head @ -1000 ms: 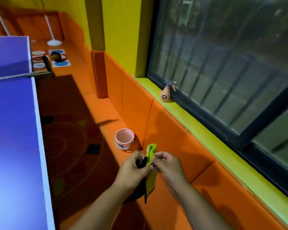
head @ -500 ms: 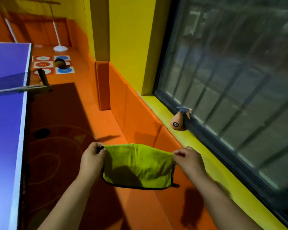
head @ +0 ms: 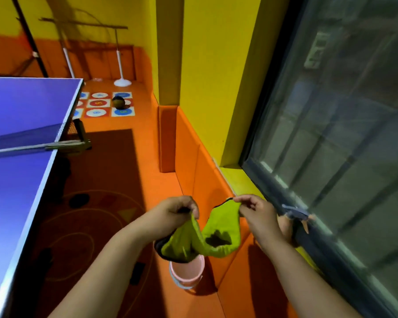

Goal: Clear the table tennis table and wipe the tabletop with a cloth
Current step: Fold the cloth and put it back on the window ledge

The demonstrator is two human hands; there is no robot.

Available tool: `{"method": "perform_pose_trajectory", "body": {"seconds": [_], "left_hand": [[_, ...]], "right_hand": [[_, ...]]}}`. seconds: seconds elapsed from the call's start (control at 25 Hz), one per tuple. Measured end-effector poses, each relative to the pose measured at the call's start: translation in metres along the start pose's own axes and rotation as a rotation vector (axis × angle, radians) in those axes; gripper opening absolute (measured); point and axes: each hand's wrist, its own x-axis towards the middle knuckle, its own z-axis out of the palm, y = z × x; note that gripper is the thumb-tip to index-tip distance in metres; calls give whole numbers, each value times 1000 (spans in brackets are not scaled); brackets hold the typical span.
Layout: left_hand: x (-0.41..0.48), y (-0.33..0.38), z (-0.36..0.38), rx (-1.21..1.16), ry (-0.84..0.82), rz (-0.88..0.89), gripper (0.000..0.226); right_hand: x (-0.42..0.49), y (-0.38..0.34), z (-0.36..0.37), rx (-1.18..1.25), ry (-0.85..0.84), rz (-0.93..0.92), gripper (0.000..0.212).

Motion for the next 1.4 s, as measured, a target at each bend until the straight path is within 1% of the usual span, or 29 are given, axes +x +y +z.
{"method": "perform_pose_trajectory", "body": {"seconds": [0.04, 0.16, 0.2, 0.28, 0.36, 0.4, 0.48, 0.52, 0.56, 0.68, 0.76, 0.84, 0.92, 1.0, 1.04, 1.08, 1.16, 1.2, 1.32, 1.36, 1.4], "left_hand": [[19, 1, 5, 39, 47, 8, 33], [71, 9, 18, 51, 222, 30, 28], [88, 11, 19, 90, 275, 17, 28], [119, 11, 14, 205, 378, 5, 36], [147, 5, 5, 275, 407, 18, 42], [159, 1, 1, 322, 392, 24, 40], [180, -10, -8, 390, 354, 47, 28], [193, -18, -14, 391, 336, 67, 24], [205, -24, -20, 385, 319, 96, 25], [244, -41, -41, 312, 259, 92, 28], [266, -51, -53, 246, 221, 88, 28], [292, -63, -72, 216, 161, 123, 28], [318, -74, -93, 190, 84, 158, 26], [341, -82, -107, 170, 11, 175, 24], [350, -86, -111, 160, -24, 176, 23], [358, -92, -114, 138, -59, 172, 21], [373, -103, -115, 82, -130, 169, 17], [378, -106, -113, 56, -154, 176, 15], [389, -110, -99, -15, -204, 167, 15], [394, -110, -93, -25, -208, 144, 17], [399, -113, -89, -30, -200, 114, 19]], "right_hand": [[14, -4, 7, -11, -63, -26, 40], [55, -18, 17, -23, -237, -71, 37], [70, -21, 16, -8, -273, -81, 34], [101, -25, 16, 34, -310, -82, 29], [127, -23, 18, 55, -329, -73, 24], [137, -20, 20, 64, -335, -59, 23], [154, -14, 23, 81, -314, -50, 24], [164, -11, 23, 80, -279, -69, 24], [173, -6, 22, 52, -225, -108, 23], [189, 16, 23, -164, -73, -240, 16], [187, 32, 30, -275, -65, -247, 15], [191, 43, 47, -321, -24, -254, 21], [204, 45, 66, -421, -10, -259, 38], [219, 44, 83, -615, -60, -170, 49], [225, 44, 89, -656, -68, -102, 53], [228, 45, 95, -628, -56, -51, 54], [231, 45, 108, -550, 12, -19, 51], [231, 46, 112, -560, 38, -8, 48], [228, 60, 105, -737, 68, 114, 41], [226, 63, 97, -739, 123, 182, 40], [226, 66, 89, -686, 200, 229, 35]]}}
